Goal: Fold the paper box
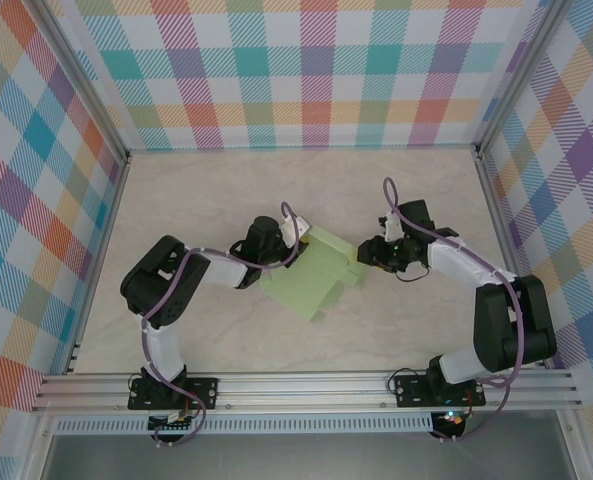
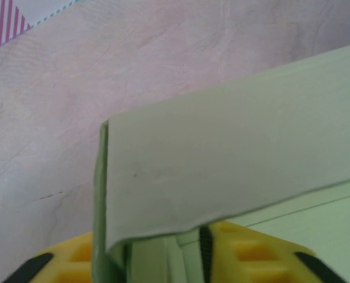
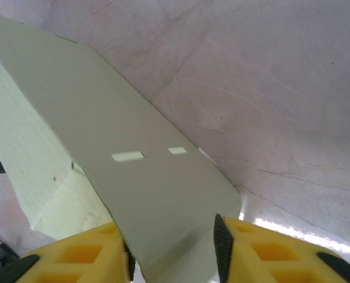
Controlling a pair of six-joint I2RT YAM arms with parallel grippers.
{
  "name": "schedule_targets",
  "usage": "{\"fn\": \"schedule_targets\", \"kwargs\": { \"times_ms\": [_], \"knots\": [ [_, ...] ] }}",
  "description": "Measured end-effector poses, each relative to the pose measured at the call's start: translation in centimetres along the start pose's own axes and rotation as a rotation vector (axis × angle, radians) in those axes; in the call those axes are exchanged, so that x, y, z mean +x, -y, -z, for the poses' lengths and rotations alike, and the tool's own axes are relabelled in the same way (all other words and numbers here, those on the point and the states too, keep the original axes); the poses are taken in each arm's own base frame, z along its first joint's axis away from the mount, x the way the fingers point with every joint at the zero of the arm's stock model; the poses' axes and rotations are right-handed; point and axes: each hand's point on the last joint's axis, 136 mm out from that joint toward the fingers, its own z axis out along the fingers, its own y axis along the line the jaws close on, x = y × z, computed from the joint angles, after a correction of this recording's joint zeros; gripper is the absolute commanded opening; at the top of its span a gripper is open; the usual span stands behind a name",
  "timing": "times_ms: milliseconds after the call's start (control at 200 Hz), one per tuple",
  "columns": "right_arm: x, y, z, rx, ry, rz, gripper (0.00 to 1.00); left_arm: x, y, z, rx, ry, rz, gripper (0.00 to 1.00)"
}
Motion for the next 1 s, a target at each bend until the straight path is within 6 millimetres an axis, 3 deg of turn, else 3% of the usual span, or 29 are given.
{"fn": "schedule_targets", "kwargs": {
  "times_ms": [385, 590, 750, 885, 1000],
  "knots": [
    [-0.6, -0.1, -1.1, 0.017, 0.027, -0.023, 0.57, -1.0, -1.5, -0.1, -0.101, 0.021, 0.09, 0.0],
    [-1.2, -0.2, -0.6, 0.028, 0.06, -0.031, 0.59, -0.8, -2.3, 0.0, -0.165, 0.012, 0.143, 0.0],
    [-2.6, -2.7, 3.3, -0.011, 0.192, 0.041, 0.63, -1.0, -3.9, 0.5, -0.257, -0.02, 0.222, 0.0],
    [-3.7, -4.7, 7.4, -0.069, 0.325, 0.081, 0.67, -3.8, -5.5, 1.8, -0.314, 0.02, 0.329, 0.0],
    [-4.2, -4.5, 8.7, -0.132, 0.385, 0.047, 0.67, -6.4, -6.5, 3.7, -0.343, 0.077, 0.434, 0.0]
  ]
}}
